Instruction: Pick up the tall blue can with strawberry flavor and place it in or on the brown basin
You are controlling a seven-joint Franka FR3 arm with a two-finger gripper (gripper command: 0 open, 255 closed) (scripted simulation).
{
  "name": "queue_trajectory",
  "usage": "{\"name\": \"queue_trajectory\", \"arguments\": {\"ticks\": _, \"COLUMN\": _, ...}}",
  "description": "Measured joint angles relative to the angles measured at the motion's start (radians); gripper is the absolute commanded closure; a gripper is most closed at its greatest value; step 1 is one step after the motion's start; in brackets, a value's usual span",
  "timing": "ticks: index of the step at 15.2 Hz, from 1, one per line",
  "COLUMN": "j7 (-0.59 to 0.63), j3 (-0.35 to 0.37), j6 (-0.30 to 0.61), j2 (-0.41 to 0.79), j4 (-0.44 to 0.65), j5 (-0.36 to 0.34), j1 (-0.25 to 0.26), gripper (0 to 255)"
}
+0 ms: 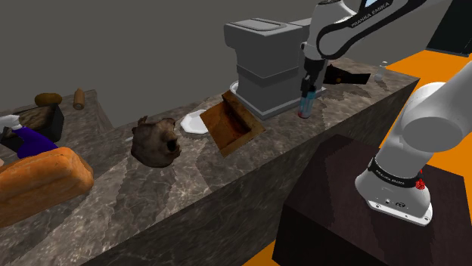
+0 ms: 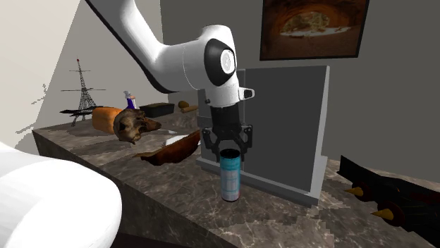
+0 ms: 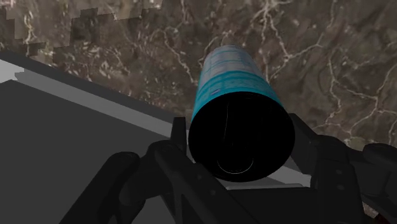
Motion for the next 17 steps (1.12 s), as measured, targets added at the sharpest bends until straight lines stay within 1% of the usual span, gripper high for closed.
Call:
{"name": "queue_trajectory", "arguments": {"ticks": 7, "j7": -0.007, "j3": 0.018, "j6": -0.112, "j2": -0.059, "j4": 0.053, "j5": 0.013, "j1": 0.003, "gripper": 255}}
{"name": "queue_trajectory", "arguments": {"ticks": 17, "j7": -0.021, "j3": 0.042, "j6": -0.263, "j2": -0.113, "j4": 0.151, "j5": 0.034, "j1": 0.009, "gripper": 255}}
